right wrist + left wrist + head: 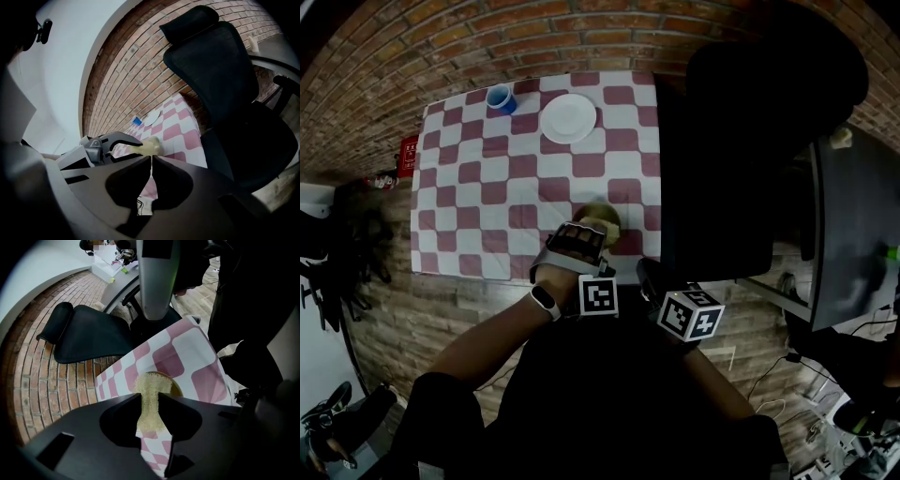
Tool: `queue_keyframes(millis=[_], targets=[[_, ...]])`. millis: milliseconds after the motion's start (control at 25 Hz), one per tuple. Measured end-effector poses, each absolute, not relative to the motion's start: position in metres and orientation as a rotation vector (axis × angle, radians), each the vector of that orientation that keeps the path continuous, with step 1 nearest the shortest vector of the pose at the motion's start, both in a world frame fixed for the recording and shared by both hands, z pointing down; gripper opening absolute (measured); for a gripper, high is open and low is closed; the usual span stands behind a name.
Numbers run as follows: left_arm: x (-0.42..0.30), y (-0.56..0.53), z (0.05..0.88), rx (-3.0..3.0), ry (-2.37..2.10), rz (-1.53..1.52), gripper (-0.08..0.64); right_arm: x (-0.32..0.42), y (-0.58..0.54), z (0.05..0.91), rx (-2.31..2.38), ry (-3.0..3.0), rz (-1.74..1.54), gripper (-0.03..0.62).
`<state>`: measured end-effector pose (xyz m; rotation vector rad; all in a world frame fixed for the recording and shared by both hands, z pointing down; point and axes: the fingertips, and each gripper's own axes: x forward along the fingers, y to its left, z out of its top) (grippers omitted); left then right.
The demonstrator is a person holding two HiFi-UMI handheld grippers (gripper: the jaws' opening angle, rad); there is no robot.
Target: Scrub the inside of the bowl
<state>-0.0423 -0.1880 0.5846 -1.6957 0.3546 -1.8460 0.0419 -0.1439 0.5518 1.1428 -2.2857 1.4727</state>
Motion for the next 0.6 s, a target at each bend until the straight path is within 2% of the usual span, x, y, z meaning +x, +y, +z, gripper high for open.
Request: queue_keyframes(millis=[600], targets=[[-0.077, -0.201, 0.589, -1.672, 0.437, -1.890, 0.115, 0.045, -0.138, 0.560, 1.152, -2.248, 1.507, 0.032]])
